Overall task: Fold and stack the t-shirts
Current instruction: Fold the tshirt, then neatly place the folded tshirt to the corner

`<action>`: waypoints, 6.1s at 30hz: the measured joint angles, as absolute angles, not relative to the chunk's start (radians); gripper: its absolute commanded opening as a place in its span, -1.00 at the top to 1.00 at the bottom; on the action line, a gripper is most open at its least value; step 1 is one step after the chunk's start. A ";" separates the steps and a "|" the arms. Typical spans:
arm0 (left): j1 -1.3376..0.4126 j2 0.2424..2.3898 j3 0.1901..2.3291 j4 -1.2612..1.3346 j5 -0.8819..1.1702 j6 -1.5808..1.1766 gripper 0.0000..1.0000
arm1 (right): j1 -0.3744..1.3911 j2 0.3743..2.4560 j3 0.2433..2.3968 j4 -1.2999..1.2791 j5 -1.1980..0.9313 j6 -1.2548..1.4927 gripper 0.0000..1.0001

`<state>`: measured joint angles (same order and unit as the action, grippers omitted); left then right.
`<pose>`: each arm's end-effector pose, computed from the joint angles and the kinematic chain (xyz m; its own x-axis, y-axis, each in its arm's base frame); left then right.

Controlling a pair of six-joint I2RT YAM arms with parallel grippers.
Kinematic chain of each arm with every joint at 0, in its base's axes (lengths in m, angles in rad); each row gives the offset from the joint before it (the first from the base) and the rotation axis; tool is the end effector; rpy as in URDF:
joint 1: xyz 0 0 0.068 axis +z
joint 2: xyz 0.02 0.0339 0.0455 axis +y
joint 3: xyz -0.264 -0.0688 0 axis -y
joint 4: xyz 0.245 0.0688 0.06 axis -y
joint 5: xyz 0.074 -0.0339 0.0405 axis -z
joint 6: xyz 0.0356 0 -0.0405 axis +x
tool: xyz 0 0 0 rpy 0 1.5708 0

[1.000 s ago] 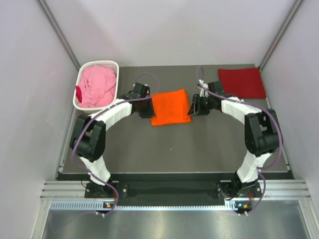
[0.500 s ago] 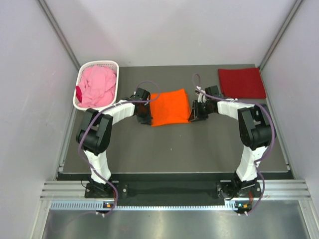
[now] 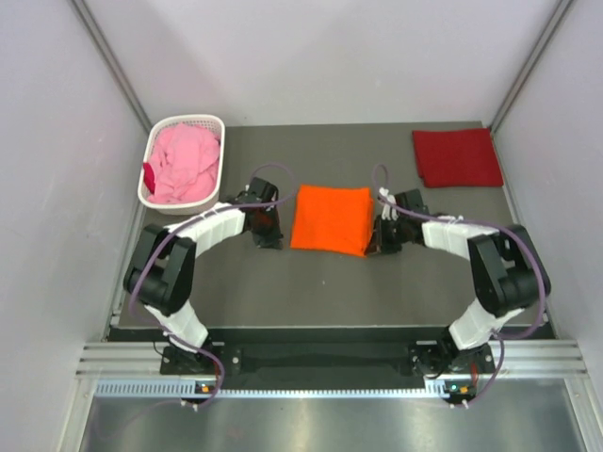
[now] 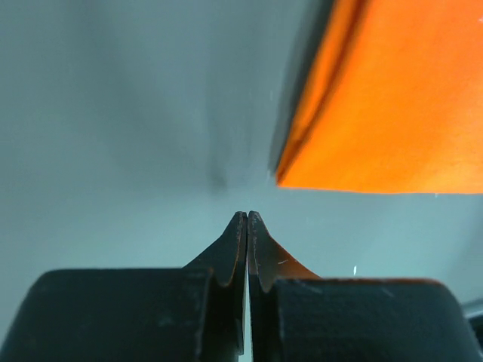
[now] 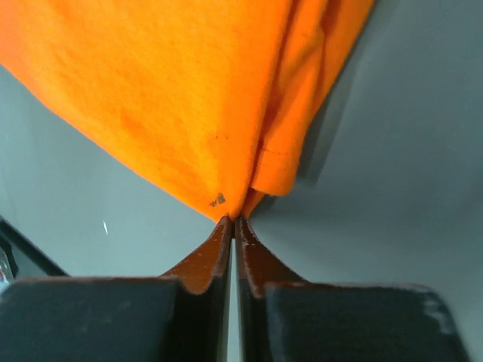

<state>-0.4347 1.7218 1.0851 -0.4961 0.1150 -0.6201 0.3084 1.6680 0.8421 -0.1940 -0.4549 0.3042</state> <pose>0.3055 -0.1464 0.1780 -0.9372 -0.2013 -0.2848 -0.1009 0.9382 -0.3310 0.2919 0.1094 0.1465 -0.9219 -0.0113 -0.3873 -0.2261 0.8275 0.5140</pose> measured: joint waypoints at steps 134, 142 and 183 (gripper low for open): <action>-0.458 1.464 1.059 -0.577 0.194 -0.471 0.63 | -0.059 1.976 2.004 -0.612 -0.051 -0.392 1.00; -0.458 1.465 1.059 -0.576 0.194 -0.471 0.63 | -0.086 2.016 2.057 -0.661 -0.075 -0.410 1.00; -0.458 1.481 1.059 -0.576 0.216 -0.469 0.63 | -0.152 2.080 2.201 -0.768 -0.150 -0.485 1.00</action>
<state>-0.4580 1.4815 1.0592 -0.5758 0.2161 -0.4686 -0.1520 2.0800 2.2009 -0.7685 -0.1505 -0.4854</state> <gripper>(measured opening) 0.185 0.131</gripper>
